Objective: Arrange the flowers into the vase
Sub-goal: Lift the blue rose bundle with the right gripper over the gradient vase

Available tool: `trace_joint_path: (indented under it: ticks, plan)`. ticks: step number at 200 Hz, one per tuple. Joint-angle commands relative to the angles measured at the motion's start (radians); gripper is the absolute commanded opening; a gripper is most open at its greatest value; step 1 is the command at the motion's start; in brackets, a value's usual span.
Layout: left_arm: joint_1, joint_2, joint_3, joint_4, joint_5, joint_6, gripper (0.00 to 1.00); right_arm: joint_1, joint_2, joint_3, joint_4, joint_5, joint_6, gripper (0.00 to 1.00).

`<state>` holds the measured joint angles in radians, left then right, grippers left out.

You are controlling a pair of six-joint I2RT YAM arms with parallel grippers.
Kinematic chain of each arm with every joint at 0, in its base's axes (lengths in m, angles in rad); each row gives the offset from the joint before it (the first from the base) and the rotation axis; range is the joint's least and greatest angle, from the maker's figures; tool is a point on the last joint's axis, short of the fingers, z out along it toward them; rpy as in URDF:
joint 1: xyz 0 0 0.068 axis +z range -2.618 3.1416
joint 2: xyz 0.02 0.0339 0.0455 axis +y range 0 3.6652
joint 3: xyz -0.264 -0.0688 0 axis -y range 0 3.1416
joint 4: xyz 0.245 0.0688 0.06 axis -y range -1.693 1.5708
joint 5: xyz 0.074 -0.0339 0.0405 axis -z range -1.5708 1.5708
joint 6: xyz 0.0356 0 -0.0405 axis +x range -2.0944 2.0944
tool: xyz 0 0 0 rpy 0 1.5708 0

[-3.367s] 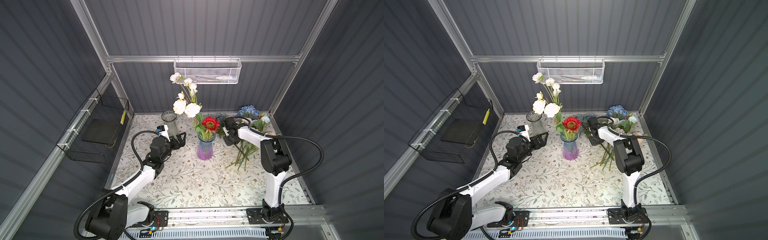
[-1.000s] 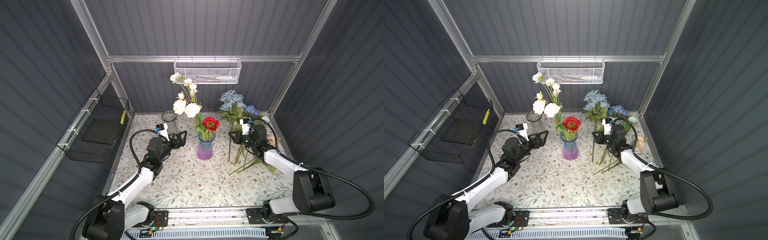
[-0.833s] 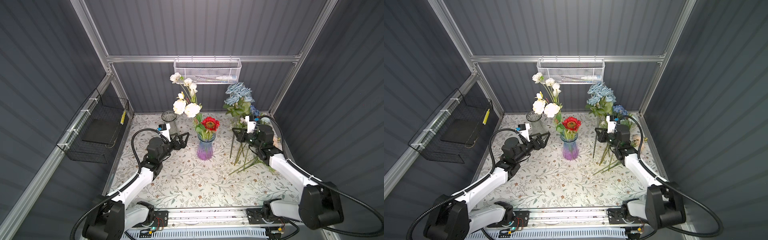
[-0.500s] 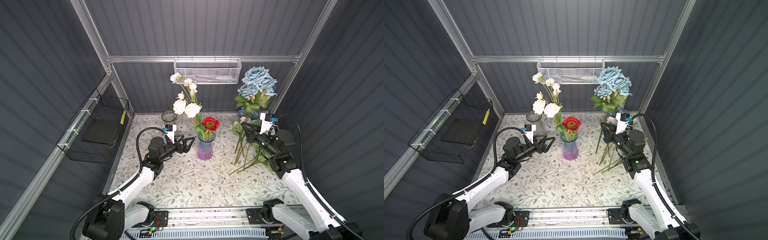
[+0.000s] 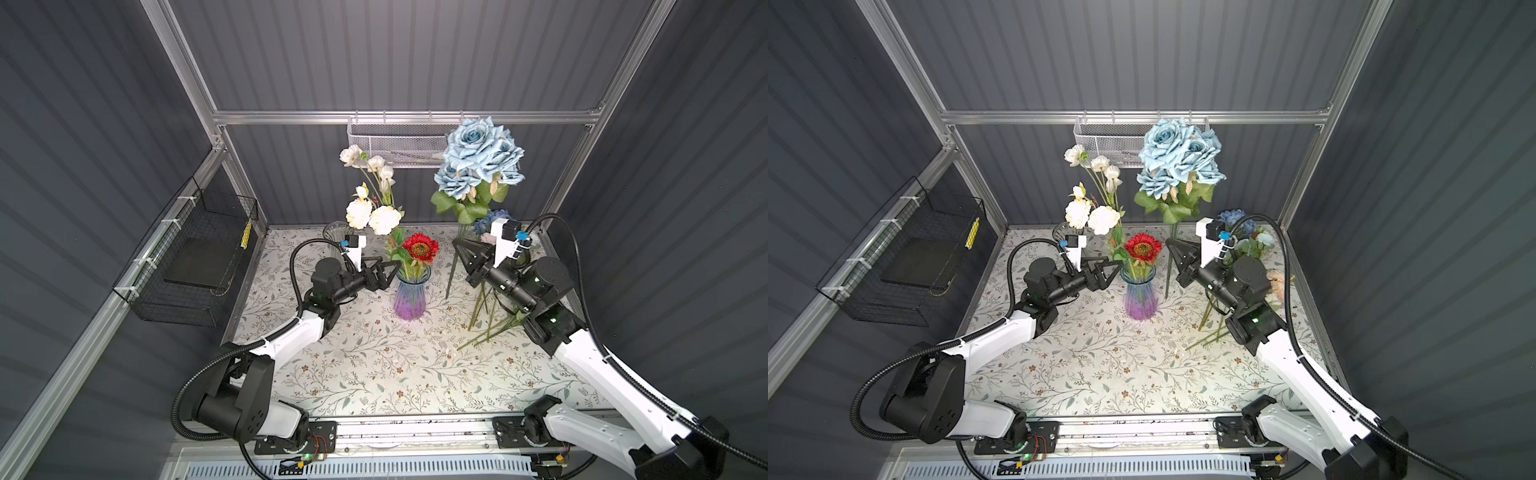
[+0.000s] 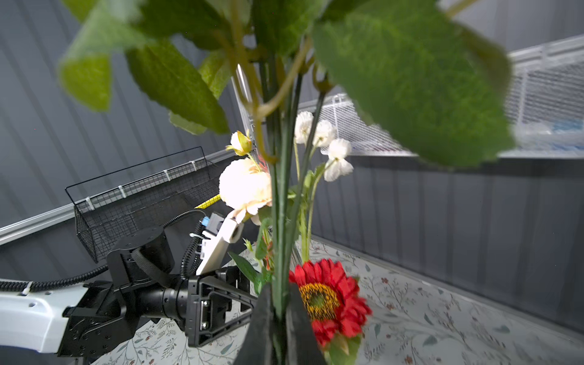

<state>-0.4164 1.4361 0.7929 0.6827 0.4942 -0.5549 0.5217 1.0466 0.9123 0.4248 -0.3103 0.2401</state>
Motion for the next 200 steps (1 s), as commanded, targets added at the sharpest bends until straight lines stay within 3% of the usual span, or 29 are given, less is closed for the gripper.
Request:
trace_joint_path:
  ticks: [1,34,110,200]
  plan:
    - [0.002,0.016,0.051,0.01,-0.027,0.0,0.97,0.06,0.048,0.057,0.184,0.003,-0.1,0.0]
    - [0.002,0.022,0.084,-0.054,-0.088,0.043,0.97,0.149,0.171,0.082,0.328,-0.01,-0.247,0.0]
    - [0.002,0.065,0.121,-0.057,-0.096,0.062,0.96,0.185,0.355,0.035,0.69,-0.062,-0.351,0.0]
    - [0.002,0.066,0.12,-0.056,-0.082,0.061,0.97,0.192,0.412,-0.066,0.759,-0.038,-0.372,0.0]
